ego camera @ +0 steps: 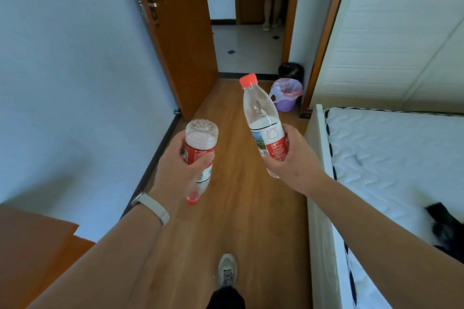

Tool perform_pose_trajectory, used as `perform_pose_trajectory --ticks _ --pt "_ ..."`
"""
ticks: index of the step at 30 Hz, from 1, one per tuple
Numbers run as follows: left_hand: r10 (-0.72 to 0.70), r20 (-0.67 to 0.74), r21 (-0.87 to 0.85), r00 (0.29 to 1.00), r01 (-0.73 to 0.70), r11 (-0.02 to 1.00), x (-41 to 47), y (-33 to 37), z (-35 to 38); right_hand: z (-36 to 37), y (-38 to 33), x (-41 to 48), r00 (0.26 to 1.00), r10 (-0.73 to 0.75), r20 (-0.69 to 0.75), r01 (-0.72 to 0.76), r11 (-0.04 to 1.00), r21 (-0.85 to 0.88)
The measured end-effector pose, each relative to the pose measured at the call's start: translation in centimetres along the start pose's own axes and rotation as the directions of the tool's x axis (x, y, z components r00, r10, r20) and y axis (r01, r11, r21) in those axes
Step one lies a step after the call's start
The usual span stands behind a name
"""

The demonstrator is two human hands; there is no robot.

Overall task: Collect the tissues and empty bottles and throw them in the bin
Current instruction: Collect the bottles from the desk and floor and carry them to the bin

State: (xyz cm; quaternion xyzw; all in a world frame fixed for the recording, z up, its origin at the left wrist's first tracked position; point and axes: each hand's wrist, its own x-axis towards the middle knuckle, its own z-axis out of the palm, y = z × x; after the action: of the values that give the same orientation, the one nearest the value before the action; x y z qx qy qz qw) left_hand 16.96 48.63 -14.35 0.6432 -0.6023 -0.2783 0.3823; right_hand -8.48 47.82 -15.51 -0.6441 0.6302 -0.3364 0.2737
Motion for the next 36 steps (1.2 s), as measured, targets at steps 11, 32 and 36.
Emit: perform_pose_trajectory --ticks 11,32,36 --pt "0.105 0.179 -0.099 0.978 -0.088 0.991 20.8 -1.3 3.8 1.8 -0.9 14.7 0.980 0.162 -0.118 -0.171 0.983 -0.063" --pt "0.168 0.228 -0.087 0.959 -0.151 0.985 38.2 3.2 14.9 -3.2 7.9 31.9 0.955 0.210 -0.209 -0.212 0.977 0.016" --pt "0.126 0.218 -0.047 0.968 -0.119 0.992 40.8 5.7 18.3 -6.2 10.6 35.9 0.966 0.201 -0.161 -0.198 0.979 0.037"
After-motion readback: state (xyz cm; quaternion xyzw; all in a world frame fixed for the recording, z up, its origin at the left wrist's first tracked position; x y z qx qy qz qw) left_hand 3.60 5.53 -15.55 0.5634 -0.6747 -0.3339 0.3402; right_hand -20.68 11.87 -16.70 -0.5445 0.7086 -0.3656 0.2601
